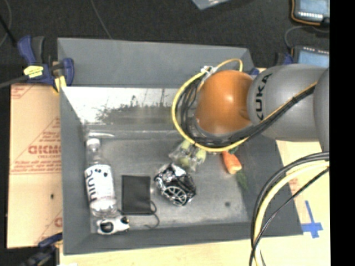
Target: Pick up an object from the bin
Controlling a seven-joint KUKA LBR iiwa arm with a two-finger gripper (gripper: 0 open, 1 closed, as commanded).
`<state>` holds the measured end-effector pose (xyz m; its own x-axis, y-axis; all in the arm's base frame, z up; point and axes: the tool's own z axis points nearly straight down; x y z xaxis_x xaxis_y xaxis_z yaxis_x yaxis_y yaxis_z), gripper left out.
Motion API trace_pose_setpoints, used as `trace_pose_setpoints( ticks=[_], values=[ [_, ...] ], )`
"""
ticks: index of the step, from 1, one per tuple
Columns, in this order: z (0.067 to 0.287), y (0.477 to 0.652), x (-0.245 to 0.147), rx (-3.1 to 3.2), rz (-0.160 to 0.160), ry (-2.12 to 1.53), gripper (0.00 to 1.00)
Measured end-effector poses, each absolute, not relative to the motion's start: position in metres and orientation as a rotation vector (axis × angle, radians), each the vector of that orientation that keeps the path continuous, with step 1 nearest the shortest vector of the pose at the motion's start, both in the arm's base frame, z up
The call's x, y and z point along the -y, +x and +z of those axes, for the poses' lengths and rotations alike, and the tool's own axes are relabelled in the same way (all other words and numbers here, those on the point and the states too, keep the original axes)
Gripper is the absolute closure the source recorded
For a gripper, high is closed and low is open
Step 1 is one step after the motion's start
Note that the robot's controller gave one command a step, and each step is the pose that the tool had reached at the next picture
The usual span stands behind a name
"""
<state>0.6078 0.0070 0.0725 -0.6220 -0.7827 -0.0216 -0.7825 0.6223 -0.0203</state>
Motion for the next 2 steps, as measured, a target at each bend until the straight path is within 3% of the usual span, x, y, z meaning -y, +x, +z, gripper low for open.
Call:
trace_pose_setpoints(
  ticks=[2],
  values=[
    [0.0811,0.6064,-0.0087,-2.777,-0.014,-1.417,1.0]
  ],
)
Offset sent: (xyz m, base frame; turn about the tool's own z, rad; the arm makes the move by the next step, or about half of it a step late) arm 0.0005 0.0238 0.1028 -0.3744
